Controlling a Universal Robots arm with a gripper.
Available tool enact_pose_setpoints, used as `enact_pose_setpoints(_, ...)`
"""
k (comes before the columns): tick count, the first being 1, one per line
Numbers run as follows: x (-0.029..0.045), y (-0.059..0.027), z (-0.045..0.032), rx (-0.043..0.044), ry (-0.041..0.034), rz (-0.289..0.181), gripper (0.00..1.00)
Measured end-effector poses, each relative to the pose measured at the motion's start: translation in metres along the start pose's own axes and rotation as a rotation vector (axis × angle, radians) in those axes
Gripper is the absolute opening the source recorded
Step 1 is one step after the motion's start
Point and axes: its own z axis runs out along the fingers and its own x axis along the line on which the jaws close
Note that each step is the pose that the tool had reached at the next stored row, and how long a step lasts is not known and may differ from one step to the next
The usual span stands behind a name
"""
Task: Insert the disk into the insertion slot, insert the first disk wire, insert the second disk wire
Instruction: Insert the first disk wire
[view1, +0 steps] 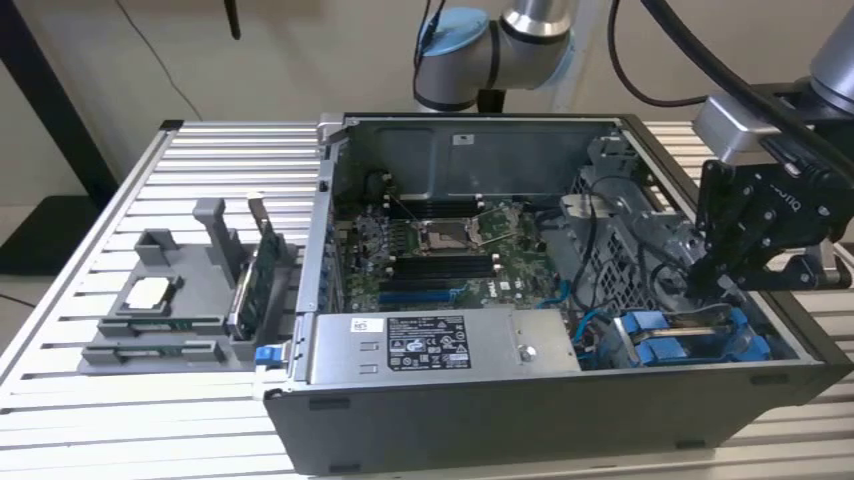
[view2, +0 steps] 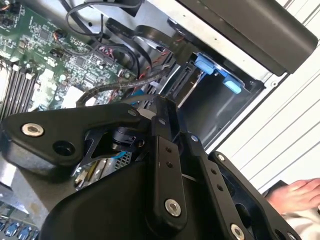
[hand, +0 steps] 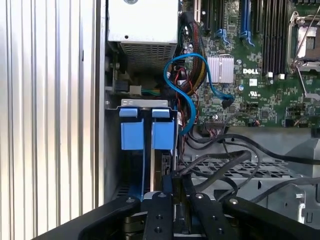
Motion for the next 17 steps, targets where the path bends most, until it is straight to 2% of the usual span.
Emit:
enact_pose_setpoints(6,0.0001,-0.0001,0.0002,-0.0001,0.0008,0.0,0.19)
enact_pose_setpoints(17,0.0022,-0.0001,0.0009,-0.0001,0.0073,0.0,0.19)
